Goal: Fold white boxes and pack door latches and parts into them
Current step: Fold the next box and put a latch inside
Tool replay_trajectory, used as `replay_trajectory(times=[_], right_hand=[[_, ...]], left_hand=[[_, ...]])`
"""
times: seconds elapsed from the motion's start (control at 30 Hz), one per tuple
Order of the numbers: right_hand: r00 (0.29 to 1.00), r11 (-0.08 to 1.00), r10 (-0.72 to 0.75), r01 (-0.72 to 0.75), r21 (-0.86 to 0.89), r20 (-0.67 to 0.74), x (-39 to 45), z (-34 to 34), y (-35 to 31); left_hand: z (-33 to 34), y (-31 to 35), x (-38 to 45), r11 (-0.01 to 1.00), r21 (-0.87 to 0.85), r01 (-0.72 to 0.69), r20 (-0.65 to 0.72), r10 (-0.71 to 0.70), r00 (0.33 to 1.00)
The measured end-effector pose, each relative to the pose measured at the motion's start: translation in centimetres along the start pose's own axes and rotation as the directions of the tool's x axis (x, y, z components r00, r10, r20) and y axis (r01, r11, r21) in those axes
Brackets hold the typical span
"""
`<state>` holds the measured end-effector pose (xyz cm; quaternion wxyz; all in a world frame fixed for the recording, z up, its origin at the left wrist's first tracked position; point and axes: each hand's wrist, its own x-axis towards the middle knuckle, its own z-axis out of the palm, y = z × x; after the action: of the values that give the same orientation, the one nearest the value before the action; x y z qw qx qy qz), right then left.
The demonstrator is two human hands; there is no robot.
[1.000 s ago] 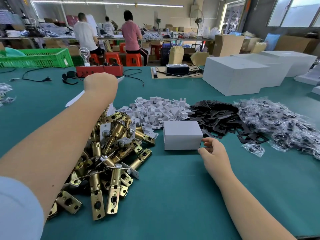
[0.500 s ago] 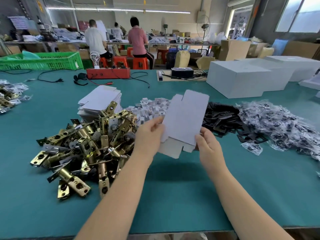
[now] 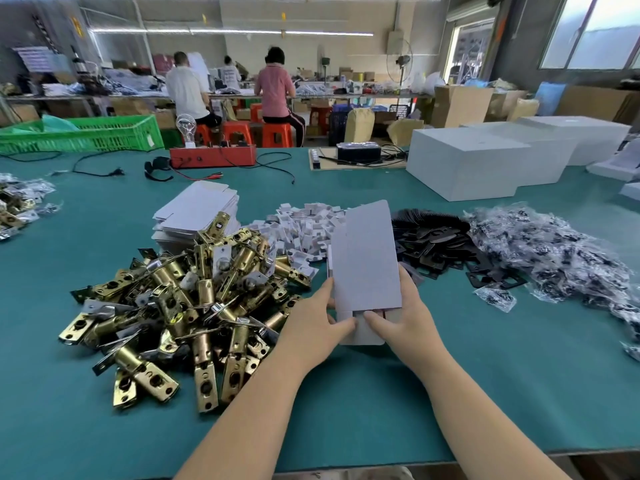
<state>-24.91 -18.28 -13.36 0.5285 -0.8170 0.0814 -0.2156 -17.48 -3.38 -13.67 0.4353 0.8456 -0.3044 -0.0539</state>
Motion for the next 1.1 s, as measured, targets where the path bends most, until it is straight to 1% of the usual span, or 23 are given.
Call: replay_trajectory(times=[0.13, 0.23, 0.37, 0.47, 0.53, 0.6, 0.7, 0.8, 0.9, 0.97, 1.03, 1.1], right_hand=[[0.998, 0.999, 0.03, -0.032, -0.04, -0.046, 0.0, 0.2, 0.0], [0.997, 0.99, 0.024, -0.034, -0.137, -0.072, 0.1, 0.3, 0.3], [0.996, 0.981, 0.032, -0.046, -0.19, -0.077, 0.1, -0.1, 0.3], [0.995, 0.978, 0.028, -0.046, -0.203, -0.094, 0.1, -0.3, 0.5], [0.996, 0.976, 0.022, -0.039, -0.216, -0.082, 0.0, -0.3, 0.4], [0.998, 0.971, 0.015, -0.029, -0.235, -0.061, -0.1, -0.2, 0.2], [0.999, 0.963, 0.013, -0.022, -0.27, -0.035, -0.2, 0.0, -0.1], [1.0, 0.958, -0.011, 0.003, -0.288, -0.024, -0.4, 0.3, -0.5], [0.994, 0.933, -0.111, 0.098, -0.347, -0.017, -0.8, 0.6, -0.9], [0.988, 0.912, -0.153, 0.145, -0.385, 0.011, -1.1, 0.7, -1.0], [0.988, 0.908, -0.141, 0.152, -0.39, 0.055, -1.1, 0.7, -0.8], [0.991, 0.932, -0.093, 0.121, -0.342, 0.098, -0.9, 0.6, -0.7]], left_hand=[[0.1, 0.1, -0.2, 0.998, -0.07, 0.003, -0.019, -0.004, 1.0], [-0.1, 0.5, -0.3, 0.994, -0.107, 0.003, -0.03, -0.007, 1.0], [-0.2, 1.2, -0.7, 0.967, -0.252, -0.031, -0.012, 0.029, 1.0], [-0.3, 1.6, -0.8, 0.908, -0.419, -0.034, 0.006, 0.04, 0.999], [-0.3, 1.8, -0.7, 0.835, -0.549, -0.01, -0.012, 0.004, 1.0], [-0.5, 1.9, -0.6, 0.789, -0.614, 0.006, -0.066, -0.059, 0.996], [-0.6, 1.8, -0.5, 0.787, -0.616, 0.022, -0.124, -0.125, 0.984], [-0.4, 1.8, -0.5, 0.793, -0.607, 0.053, -0.145, -0.176, 0.974], [-0.3, 1.9, -0.3, 0.805, -0.587, 0.087, -0.144, -0.21, 0.967], [-0.3, 1.8, -0.2, 0.804, -0.583, 0.117, -0.124, -0.23, 0.965], [-0.4, 1.9, -0.2, 0.789, -0.598, 0.14, -0.088, -0.238, 0.967], [-0.6, 2.1, -0.3, 0.752, -0.642, 0.153, -0.065, -0.252, 0.966]])
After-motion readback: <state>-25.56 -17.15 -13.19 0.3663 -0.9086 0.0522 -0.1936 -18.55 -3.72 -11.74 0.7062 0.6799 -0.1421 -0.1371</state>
